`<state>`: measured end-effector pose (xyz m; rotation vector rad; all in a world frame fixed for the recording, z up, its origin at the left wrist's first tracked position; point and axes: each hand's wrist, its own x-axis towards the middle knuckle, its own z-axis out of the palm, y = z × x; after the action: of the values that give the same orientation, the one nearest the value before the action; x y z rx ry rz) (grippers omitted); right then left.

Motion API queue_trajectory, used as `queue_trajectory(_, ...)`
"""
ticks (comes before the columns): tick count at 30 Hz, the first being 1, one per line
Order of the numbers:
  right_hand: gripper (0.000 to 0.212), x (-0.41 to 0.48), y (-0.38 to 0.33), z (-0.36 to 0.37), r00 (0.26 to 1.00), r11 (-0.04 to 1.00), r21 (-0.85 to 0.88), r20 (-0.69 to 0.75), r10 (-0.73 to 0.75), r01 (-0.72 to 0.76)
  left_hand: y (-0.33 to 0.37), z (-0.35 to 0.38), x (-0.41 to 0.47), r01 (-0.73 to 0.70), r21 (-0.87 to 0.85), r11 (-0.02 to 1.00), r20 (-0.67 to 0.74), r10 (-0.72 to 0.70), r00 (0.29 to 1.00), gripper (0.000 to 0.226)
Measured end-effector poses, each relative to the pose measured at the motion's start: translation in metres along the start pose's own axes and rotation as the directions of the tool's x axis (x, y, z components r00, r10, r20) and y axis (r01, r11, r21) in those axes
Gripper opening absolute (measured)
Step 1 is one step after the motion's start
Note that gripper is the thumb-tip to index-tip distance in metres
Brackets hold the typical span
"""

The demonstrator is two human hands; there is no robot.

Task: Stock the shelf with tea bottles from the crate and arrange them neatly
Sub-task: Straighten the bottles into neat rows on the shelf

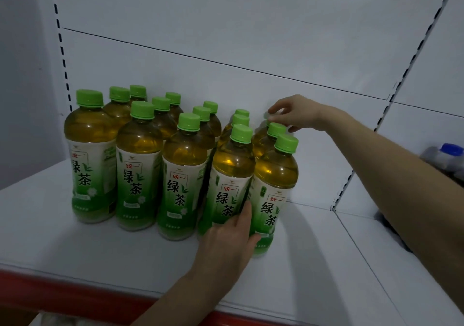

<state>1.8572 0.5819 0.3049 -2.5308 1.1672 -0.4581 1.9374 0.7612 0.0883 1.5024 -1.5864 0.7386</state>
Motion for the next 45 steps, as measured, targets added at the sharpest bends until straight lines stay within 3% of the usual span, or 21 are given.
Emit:
queue_trajectory(4, 0.03, 0.01, 0.005, 0.009, 0.994, 0.997, -0.045, -0.087, -0.069, 0.065, -0.001, 0.002, 0.0, 0.003, -0.012, 1.0, -0.027, -0.003, 1.0, 0.061)
queue_trajectory(7, 0.04, 0.001, 0.002, 0.004, 0.997, 0.994, -0.092, -0.046, -0.063, 0.059, -0.001, 0.002, -0.001, -0.002, -0.02, 1.0, -0.043, 0.001, 0.999, 0.052)
queue_trajectory(10, 0.04, -0.024, -0.007, -0.013, 0.98, 0.992, -0.056, -0.158, -0.121, 0.114, -0.001, 0.001, 0.0, 0.003, -0.056, 0.998, -0.032, -0.005, 0.999, 0.049)
queue_trajectory(11, 0.038, -0.032, -0.01, -0.016, 0.978, 0.99, -0.038, -0.155, -0.139, 0.135, -0.002, 0.001, 0.0, 0.006, -0.058, 0.998, -0.03, -0.008, 1.0, 0.049)
queue_trajectory(15, 0.045, -0.051, -0.008, 0.001, 0.985, 0.99, -0.09, 0.138, -0.099, 0.112, -0.001, 0.001, 0.0, 0.01, -0.07, 0.997, -0.022, -0.011, 1.0, 0.05)
queue_trajectory(19, 0.048, -0.049, 0.001, 0.014, 0.978, 0.965, -0.159, 0.067, -0.199, 0.207, -0.001, 0.0, 0.001, 0.015, -0.074, 0.997, -0.009, -0.016, 1.0, 0.05)
queue_trajectory(28, 0.046, -0.049, 0.001, 0.014, 0.966, 0.944, -0.208, 0.04, -0.254, 0.256, -0.001, 0.0, 0.0, 0.038, -0.089, 0.995, 0.029, -0.036, 0.999, 0.051)
queue_trajectory(32, 0.053, -0.065, -0.003, 0.006, 0.988, 0.987, -0.057, 0.045, -0.146, 0.149, -0.002, 0.0, 0.0, 0.041, -0.121, 0.992, 0.04, -0.037, 0.999, 0.051)
queue_trajectory(35, 0.036, -0.089, -0.007, -0.008, 0.967, 0.981, 0.075, -0.194, -0.164, 0.181, -0.002, -0.001, 0.001, 0.05, -0.128, 0.99, 0.039, -0.045, 0.998, 0.051)
queue_trajectory(37, 0.045, -0.106, -0.015, -0.006, 0.979, 0.974, 0.142, -0.13, -0.159, 0.177, -0.001, 0.0, 0.001, 0.056, -0.129, 0.99, 0.043, -0.051, 0.998, 0.05)
queue_trajectory(39, 0.053, -0.112, -0.018, 0.007, 0.986, 0.983, 0.076, -0.032, -0.164, 0.166, 0.0, 0.0, 0.002, 0.067, -0.148, 0.987, 0.049, -0.06, 0.997, 0.05)
queue_trajectory(42, 0.038, -0.111, -0.018, 0.016, 0.977, 0.98, 0.035, -0.087, -0.193, 0.197, 0.002, 0.001, 0.002, 0.073, -0.177, 0.982, 0.057, -0.063, 0.996, 0.05)
queue_trajectory(45, 0.036, -0.112, -0.013, 0.015, 0.979, 0.984, 0.031, -0.111, -0.171, 0.175, 0.006, 0.002, 0.003, 0.067, -0.165, 0.984, 0.068, -0.056, 0.996, 0.054)
